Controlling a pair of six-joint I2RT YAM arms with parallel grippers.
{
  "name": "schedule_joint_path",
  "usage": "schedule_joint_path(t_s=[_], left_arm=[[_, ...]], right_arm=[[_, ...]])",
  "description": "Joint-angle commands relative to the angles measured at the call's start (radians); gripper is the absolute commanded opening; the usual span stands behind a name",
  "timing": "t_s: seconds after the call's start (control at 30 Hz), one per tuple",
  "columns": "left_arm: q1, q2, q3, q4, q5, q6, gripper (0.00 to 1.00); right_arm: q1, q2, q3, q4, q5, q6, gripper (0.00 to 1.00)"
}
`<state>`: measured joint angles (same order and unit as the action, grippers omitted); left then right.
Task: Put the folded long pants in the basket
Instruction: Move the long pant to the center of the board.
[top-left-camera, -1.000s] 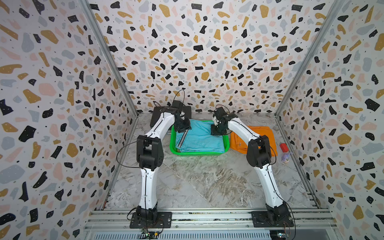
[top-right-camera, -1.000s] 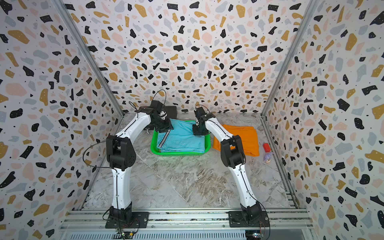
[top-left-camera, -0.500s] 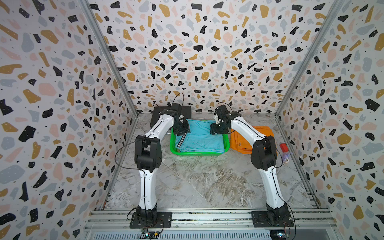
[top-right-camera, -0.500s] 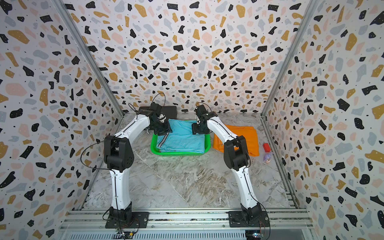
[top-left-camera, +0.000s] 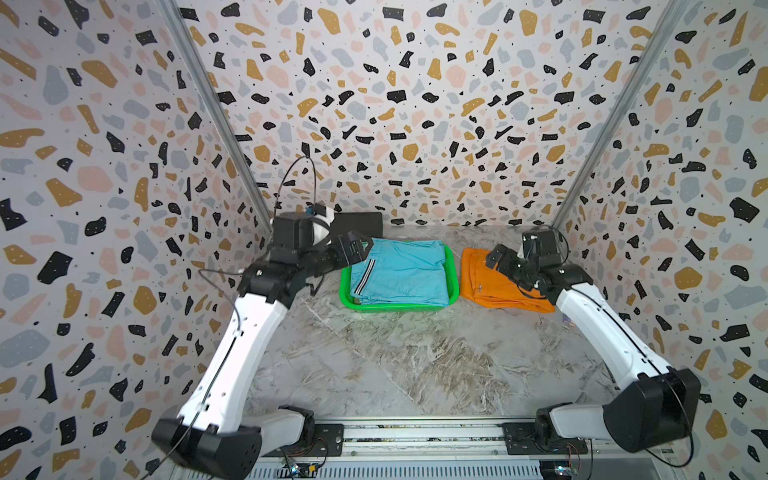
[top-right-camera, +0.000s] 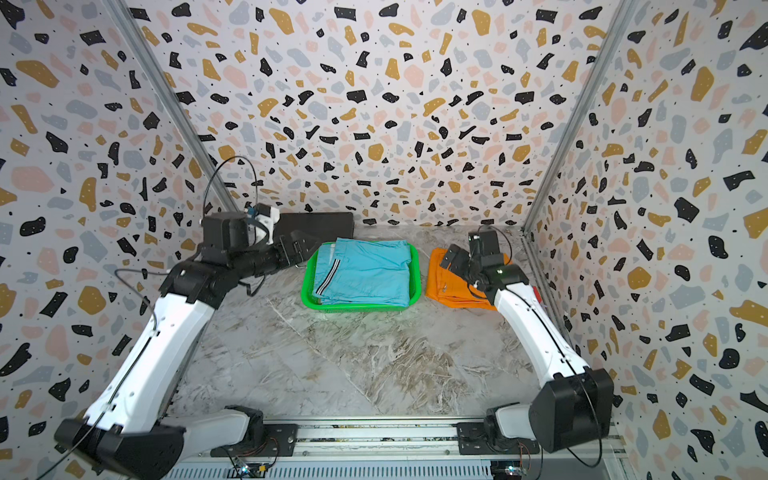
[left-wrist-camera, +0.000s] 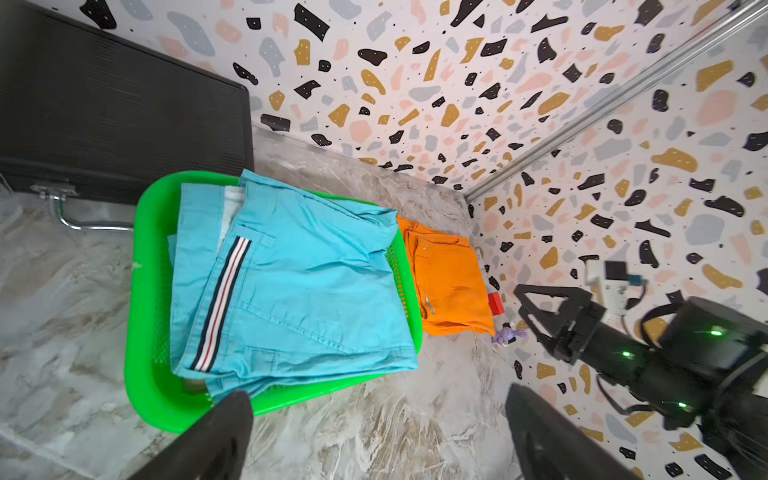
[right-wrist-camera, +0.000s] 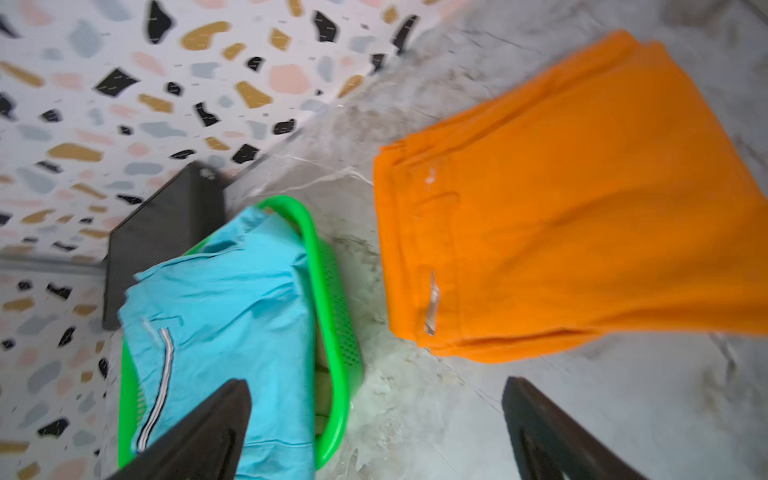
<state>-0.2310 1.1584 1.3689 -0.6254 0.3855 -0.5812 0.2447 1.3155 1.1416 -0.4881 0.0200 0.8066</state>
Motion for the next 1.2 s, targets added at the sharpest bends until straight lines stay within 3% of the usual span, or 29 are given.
schedule_joint_path(t_s=[0.0, 0.17, 0.3, 0.77, 0.93, 1.03, 1.17], left_arm=[[-0.005, -0.107, -0.177, 0.154, 0.027, -0.097, 1.0], [-0.004, -0.273, -0.385, 0.19, 0.016, -0.183, 1.0], [-0.004, -0.342, -0.473, 0.185, -0.004, -0.2, 1.0], [-0.005, -0.344, -0.495, 0.146, 0.012, -0.174, 1.0], [-0.005, -0.344, -0.505, 0.135, 0.011, -0.171, 1.0], [-0.005, -0.343, -0.515, 0.133, 0.008, -0.173, 1.0], [-0.004, -0.328, -0.519, 0.136, 0.005, -0.173, 1.0]], right_arm=[[-0.001, -0.022, -0.13, 0.058, 0.089, 0.201, 1.0], [-0.052, 0.021, -0.281, 0.173, 0.03, 0.305, 1.0], [-0.088, 0.128, -0.29, 0.244, -0.006, 0.321, 0.97], [-0.131, 0.413, -0.149, 0.325, 0.083, 0.286, 0.92], [-0.139, 0.373, -0.16, 0.344, -0.02, 0.289, 0.81], [-0.14, 0.284, -0.212, 0.357, -0.047, 0.304, 0.85], [-0.139, 0.199, -0.259, 0.393, 0.009, 0.293, 0.96]])
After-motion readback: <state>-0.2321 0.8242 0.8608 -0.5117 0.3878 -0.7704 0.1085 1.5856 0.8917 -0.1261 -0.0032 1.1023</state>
